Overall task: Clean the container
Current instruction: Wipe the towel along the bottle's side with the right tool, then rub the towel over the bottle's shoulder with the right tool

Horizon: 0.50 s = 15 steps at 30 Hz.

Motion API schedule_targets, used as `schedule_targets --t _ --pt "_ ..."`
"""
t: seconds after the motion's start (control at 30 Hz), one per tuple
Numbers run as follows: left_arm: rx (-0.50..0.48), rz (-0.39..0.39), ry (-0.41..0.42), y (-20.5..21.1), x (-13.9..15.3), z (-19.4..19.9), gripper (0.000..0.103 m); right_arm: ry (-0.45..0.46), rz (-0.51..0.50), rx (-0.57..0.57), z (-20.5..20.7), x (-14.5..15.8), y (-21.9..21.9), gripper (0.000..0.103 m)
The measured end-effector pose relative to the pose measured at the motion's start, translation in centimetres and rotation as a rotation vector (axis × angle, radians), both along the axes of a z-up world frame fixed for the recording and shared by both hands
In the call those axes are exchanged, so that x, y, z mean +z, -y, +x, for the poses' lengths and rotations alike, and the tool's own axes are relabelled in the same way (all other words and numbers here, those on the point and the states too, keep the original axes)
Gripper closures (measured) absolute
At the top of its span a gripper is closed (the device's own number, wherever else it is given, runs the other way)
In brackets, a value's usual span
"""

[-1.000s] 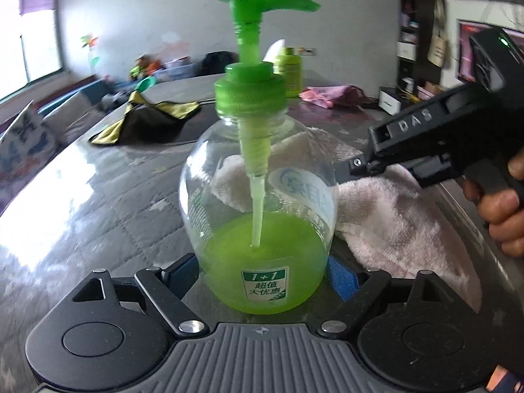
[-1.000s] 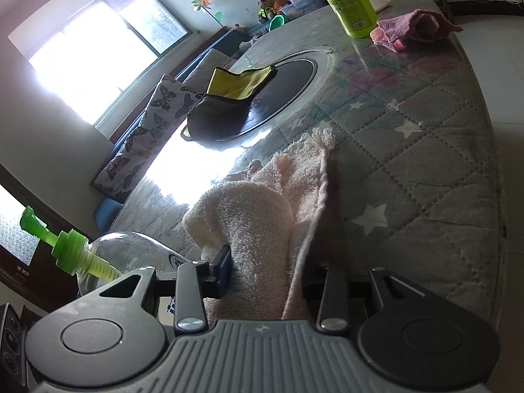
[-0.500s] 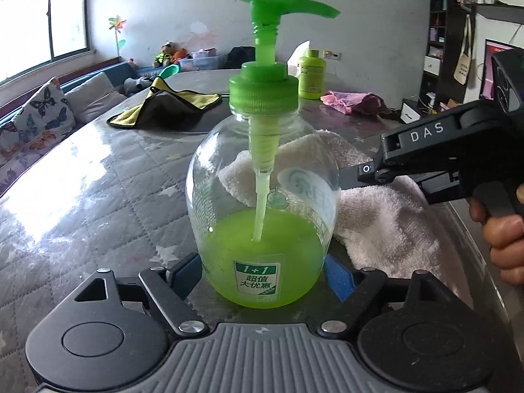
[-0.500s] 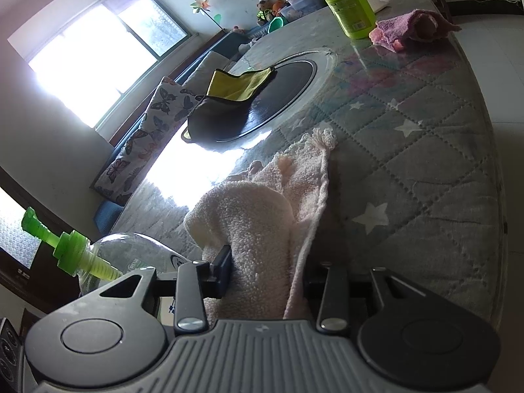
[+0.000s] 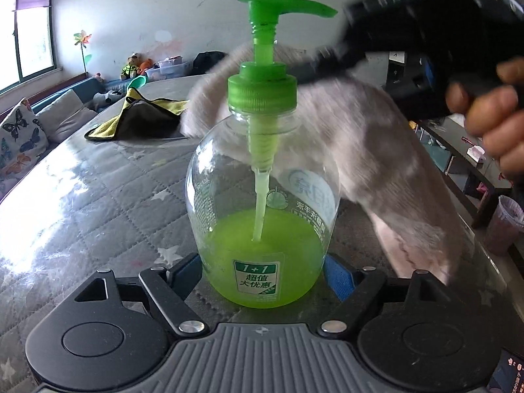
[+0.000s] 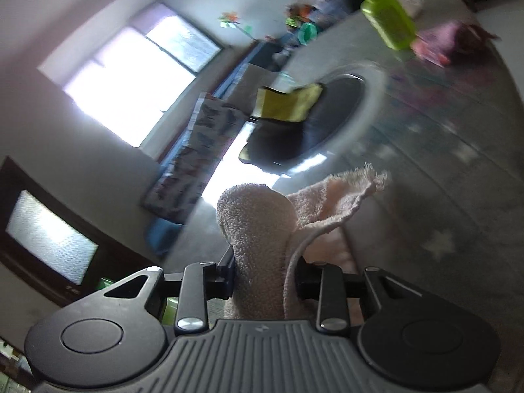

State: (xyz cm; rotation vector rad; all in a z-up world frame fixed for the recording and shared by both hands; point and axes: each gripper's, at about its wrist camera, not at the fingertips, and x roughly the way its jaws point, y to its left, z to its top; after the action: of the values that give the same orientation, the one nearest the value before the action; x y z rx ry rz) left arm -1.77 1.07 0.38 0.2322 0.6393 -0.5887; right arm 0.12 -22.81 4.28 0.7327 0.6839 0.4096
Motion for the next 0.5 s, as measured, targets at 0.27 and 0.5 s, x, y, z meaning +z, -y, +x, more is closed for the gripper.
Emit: schedule_targets --t 0.27,0.5 --pt "-0.002 -0.009 0.003 -0.1 -0.2 0.0 0.019 -0.028 0.013 0.047 2.1 -1.1 -1.8 0.072" --pt "-0.001 -0.007 0.006 0.0 -0.3 -0.2 0.019 -0.114 -0.064 0.021 2.2 -4.3 -1.5 0.072"
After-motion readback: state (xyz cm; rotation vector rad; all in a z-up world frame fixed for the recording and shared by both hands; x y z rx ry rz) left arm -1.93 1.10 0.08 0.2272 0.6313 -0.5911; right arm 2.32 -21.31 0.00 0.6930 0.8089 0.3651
